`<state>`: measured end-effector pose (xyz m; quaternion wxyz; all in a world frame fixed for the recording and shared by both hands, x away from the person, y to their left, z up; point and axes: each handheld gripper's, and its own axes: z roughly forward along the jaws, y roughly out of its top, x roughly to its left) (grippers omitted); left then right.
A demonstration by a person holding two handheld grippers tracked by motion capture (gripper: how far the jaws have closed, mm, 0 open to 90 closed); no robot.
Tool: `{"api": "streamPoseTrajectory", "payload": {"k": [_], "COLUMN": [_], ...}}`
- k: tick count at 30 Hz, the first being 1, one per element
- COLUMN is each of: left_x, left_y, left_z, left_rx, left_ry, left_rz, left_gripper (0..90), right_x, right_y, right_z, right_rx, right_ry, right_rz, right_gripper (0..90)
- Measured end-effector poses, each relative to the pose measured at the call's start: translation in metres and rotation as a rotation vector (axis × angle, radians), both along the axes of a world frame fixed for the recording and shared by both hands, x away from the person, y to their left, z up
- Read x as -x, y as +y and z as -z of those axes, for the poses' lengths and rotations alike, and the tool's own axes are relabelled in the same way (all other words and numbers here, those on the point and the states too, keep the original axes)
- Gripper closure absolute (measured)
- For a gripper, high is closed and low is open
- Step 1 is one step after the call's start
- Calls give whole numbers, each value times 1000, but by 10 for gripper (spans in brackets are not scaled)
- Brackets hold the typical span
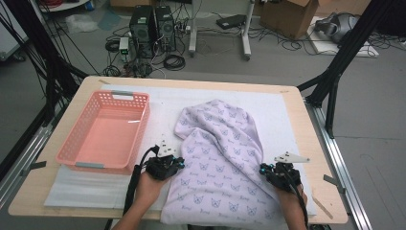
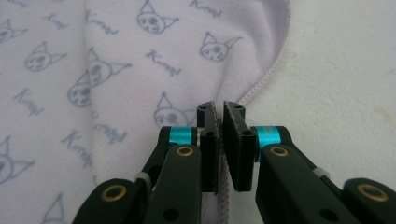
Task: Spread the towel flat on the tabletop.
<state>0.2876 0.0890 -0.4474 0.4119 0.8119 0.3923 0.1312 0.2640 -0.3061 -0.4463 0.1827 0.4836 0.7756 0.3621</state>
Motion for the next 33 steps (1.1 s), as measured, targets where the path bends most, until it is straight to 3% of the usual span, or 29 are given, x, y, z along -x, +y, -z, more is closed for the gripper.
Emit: {"api": "streamPoseTrajectory", "payload": {"k": [9,21,23,25,28,33], "left_x": [43,81,77,68,49,3], "left_y": [18,36,35,32,27,18], "left_z": [-5,-4,-6,-8,-11,-11], "left_rx": [43,110,120,137,158,165], "left_ry": [-10,-8,-16,-19,-41,-57], "left_rz": [61,93,91,76,53,7], "left_gripper": [846,840,806,679,581,481], "right_x": [21,54,57,53,36,-10], "right_y": [-12,-32,-36,-38,-39,-35], "right_z": [-3,-8,-9,-11,-14,-15], "right_rx": [-9,-30,-45,-60,-84,-95], "right_ry": [19,32,32,25,-1,-41], "right_rz": [-58,-101,-103,-85,-45,-10], "right_gripper": [850,850,826,751,665,580]}}
